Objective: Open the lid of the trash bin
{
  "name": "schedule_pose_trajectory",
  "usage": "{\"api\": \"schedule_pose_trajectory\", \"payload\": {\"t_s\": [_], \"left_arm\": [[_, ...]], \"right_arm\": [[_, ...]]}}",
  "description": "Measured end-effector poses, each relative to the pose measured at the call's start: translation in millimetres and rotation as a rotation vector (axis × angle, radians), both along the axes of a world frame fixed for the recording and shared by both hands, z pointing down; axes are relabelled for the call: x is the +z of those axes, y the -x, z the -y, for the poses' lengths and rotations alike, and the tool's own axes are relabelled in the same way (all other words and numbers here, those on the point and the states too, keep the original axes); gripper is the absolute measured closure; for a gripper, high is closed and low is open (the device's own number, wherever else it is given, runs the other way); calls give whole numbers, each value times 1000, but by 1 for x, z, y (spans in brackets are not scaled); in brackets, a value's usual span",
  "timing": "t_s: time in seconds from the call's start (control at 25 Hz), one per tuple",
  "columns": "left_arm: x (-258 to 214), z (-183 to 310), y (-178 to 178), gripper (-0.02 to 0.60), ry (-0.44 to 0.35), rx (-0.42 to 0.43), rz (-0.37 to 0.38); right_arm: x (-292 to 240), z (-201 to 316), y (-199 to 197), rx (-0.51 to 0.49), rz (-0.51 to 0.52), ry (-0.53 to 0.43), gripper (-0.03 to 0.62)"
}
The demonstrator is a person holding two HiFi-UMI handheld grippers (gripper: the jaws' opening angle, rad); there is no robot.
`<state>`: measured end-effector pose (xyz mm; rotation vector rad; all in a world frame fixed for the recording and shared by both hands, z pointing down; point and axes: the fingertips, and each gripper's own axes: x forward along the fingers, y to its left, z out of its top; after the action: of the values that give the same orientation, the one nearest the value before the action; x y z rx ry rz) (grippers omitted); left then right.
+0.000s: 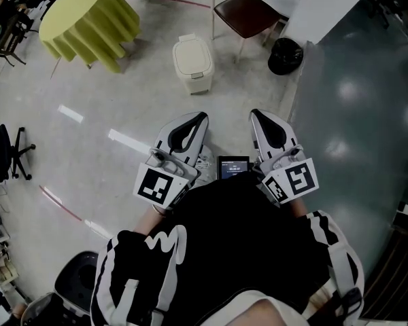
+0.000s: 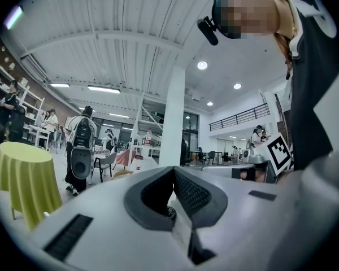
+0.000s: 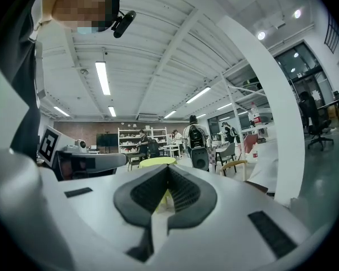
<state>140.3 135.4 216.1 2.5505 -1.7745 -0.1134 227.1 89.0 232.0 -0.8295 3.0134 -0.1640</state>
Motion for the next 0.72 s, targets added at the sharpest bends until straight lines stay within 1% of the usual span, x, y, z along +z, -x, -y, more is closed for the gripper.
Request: {"api": "schedule_pose_trajectory", "payload": {"t_s": [0.2,0.36,0.48,0.52,0.64,0.72], "left_arm": [[1,23,10,574,2,20,-11],[-6,42,19,574,-31,25,-9],[4,57,26,574,22,22,1],[4,62,28,574,24,25,-3],[-5,79,34,574,-6,39,-21],[-6,89,40,574,-3,44,-19]], "right_arm": [[2,23,8,20,-5,7,591],[4,40,15,29,-9,9,590],[2,55,21,35,-6,12,590],[1,60,24,37,-5,13,590],[0,75,32,41,-8,16,590],[0,86,37,46,-9,19,589]]}}
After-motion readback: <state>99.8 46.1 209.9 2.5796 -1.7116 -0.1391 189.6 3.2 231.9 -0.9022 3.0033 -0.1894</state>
